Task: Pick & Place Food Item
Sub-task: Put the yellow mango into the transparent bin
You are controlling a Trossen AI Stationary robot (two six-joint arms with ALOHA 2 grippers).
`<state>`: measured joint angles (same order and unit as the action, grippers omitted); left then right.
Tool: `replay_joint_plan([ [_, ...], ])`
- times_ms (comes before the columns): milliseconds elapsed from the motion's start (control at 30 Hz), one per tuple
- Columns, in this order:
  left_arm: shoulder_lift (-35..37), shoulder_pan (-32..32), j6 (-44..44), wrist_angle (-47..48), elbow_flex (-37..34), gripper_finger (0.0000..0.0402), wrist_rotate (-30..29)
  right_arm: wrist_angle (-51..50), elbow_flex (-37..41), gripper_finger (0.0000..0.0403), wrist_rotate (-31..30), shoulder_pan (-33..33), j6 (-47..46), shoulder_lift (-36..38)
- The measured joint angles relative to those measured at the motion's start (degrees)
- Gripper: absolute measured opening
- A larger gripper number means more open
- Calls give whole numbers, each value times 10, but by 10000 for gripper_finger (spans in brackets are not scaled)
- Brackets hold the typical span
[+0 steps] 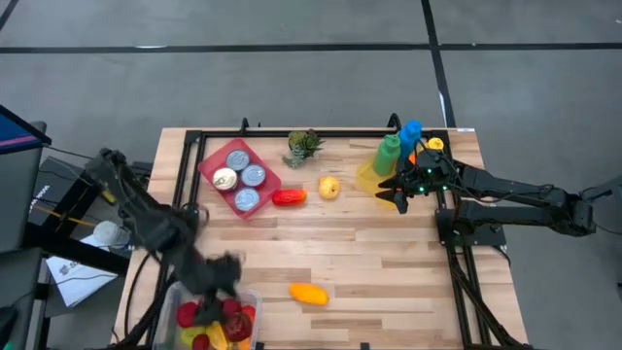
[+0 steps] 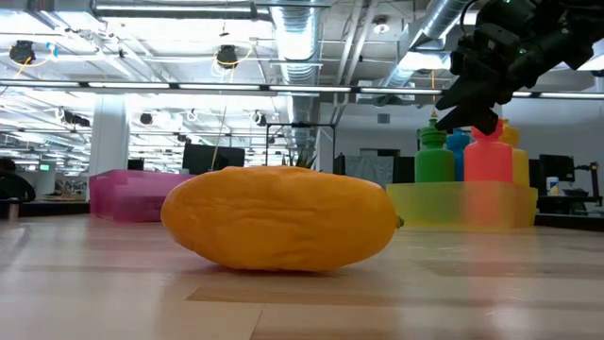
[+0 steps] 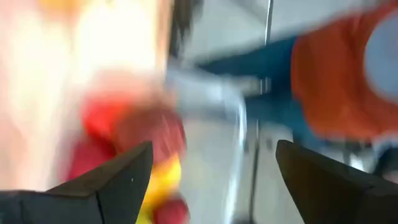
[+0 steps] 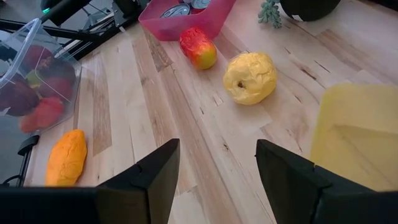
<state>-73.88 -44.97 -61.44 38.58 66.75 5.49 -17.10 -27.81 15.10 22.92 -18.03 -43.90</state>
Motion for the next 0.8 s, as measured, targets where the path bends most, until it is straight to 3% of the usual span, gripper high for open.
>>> replay_joint_plan([
  [133,47,82,92,-22,0,325,-101,0,0,205,0,0,0,0],
  [200,50,132,157,-56,0,323,-117,-3,0,205,0,0,0,0],
  [367,-12,227,337,-163,0,322,-107,-11,0,205,0,0,0,0],
  [533,-120,253,476,-245,0,322,-59,-11,0,205,0,0,0,0],
  [667,-201,251,554,-258,0,322,-41,-10,0,205,1,0,5,0],
  [800,-268,251,563,-277,0,326,-30,-9,0,205,1,0,8,0],
])
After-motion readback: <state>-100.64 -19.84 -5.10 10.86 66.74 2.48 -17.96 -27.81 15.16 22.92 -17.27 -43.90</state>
